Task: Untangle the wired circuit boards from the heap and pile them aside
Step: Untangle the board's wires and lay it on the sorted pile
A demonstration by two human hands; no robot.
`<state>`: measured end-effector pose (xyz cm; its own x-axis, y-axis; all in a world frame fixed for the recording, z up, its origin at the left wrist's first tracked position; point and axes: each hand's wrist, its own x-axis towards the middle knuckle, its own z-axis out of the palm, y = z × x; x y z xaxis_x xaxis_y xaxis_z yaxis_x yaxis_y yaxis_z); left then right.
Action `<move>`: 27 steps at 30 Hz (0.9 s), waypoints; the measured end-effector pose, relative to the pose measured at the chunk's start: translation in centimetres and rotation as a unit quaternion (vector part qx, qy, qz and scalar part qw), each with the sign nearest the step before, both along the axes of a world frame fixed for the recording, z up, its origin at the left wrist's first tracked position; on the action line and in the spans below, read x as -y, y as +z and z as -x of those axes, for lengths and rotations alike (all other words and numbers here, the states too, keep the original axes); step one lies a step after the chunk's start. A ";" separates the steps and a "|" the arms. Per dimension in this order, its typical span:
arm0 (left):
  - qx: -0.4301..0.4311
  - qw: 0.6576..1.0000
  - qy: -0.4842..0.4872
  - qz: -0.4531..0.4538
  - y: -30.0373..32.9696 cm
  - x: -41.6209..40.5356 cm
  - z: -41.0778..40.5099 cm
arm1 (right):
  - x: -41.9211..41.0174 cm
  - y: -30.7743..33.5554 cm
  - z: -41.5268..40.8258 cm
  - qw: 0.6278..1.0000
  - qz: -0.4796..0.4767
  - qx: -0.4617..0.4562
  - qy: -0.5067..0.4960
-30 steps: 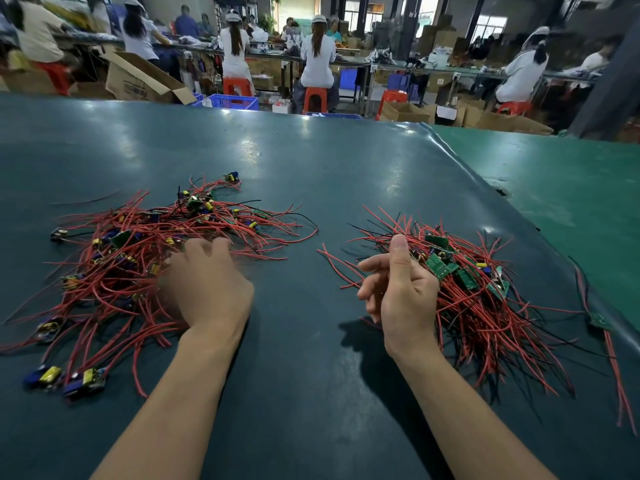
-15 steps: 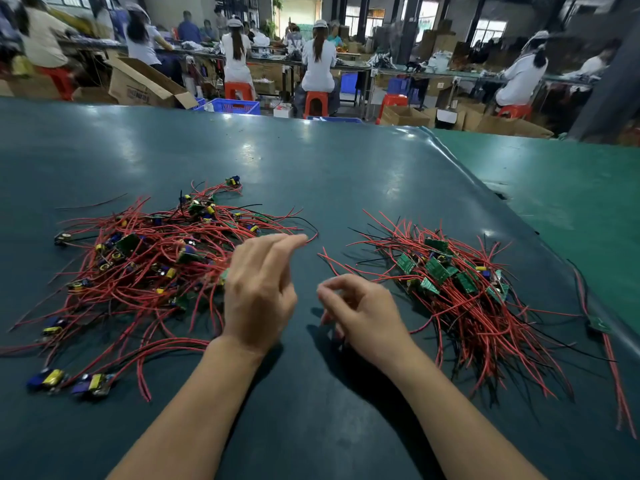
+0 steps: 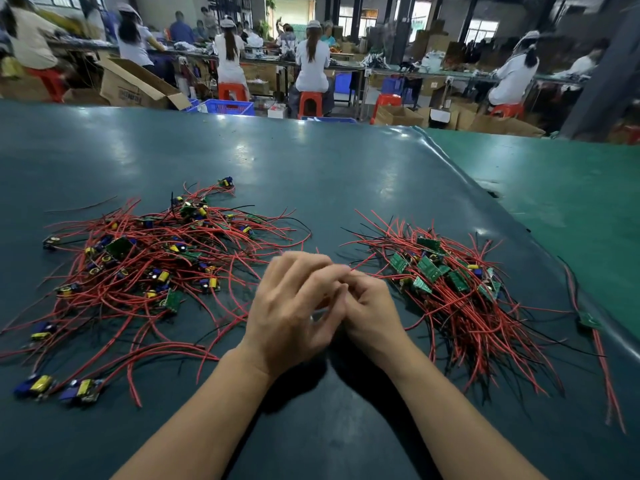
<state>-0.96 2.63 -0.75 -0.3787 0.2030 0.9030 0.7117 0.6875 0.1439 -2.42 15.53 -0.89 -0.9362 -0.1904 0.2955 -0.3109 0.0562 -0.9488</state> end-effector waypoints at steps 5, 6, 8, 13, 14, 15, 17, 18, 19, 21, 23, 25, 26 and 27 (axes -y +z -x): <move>0.229 0.965 0.124 -0.041 0.1 1.7 0.4 | 0.0 0.5 0.3 0.982 0.166 0.085 -0.034; 0.272 0.955 0.106 -0.045 0.0 2.1 0.5 | -0.1 0.5 0.3 0.977 0.185 0.093 -0.040; 0.323 0.943 0.075 -0.036 -0.1 2.5 0.4 | -0.1 0.5 0.4 0.971 0.210 0.096 -0.055; 0.330 0.941 0.053 -0.044 -0.1 2.3 0.5 | -0.1 0.7 0.6 0.953 0.271 0.118 -0.061; 0.326 0.942 0.058 -0.047 -0.1 2.4 0.6 | -0.2 0.7 0.6 0.953 0.274 0.119 -0.060; 0.323 0.943 0.064 -0.047 -0.2 2.5 0.6 | -0.1 0.6 0.6 0.953 0.271 0.118 -0.061; 0.310 0.947 0.068 -0.055 -0.2 2.6 0.7 | -0.2 0.6 0.7 0.956 0.263 0.112 -0.073; 0.295 0.951 0.068 -0.065 -0.1 2.6 0.6 | -0.2 0.6 0.8 0.956 0.262 0.108 -0.081; 0.275 0.955 0.072 -0.080 0.0 2.7 0.6 | -0.3 0.6 0.9 0.954 0.266 0.105 -0.089; 0.235 0.962 0.089 -0.112 0.3 2.9 0.7 | -0.5 0.6 0.9 0.951 0.275 0.101 -0.100; 0.209 0.964 0.101 -0.130 0.4 3.3 0.9 | -0.5 0.5 0.9 0.953 0.268 0.097 -0.105; 0.192 0.967 0.101 -0.131 0.3 3.4 0.9 | -0.4 0.4 0.9 0.955 0.259 0.097 -0.110; 0.187 0.968 0.105 -0.128 0.2 3.4 0.9 | -0.4 0.4 0.9 0.954 0.259 0.100 -0.112; 0.185 0.967 0.119 -0.127 0.2 3.5 0.9 | -0.3 0.5 1.0 0.953 0.262 0.103 -0.115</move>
<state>-1.82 -0.83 -0.57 -0.6948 -0.1412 0.7052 0.4044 0.7342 0.5454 -3.42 15.86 -0.40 -0.9837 0.1497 0.1000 -0.1526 -0.3981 -0.9046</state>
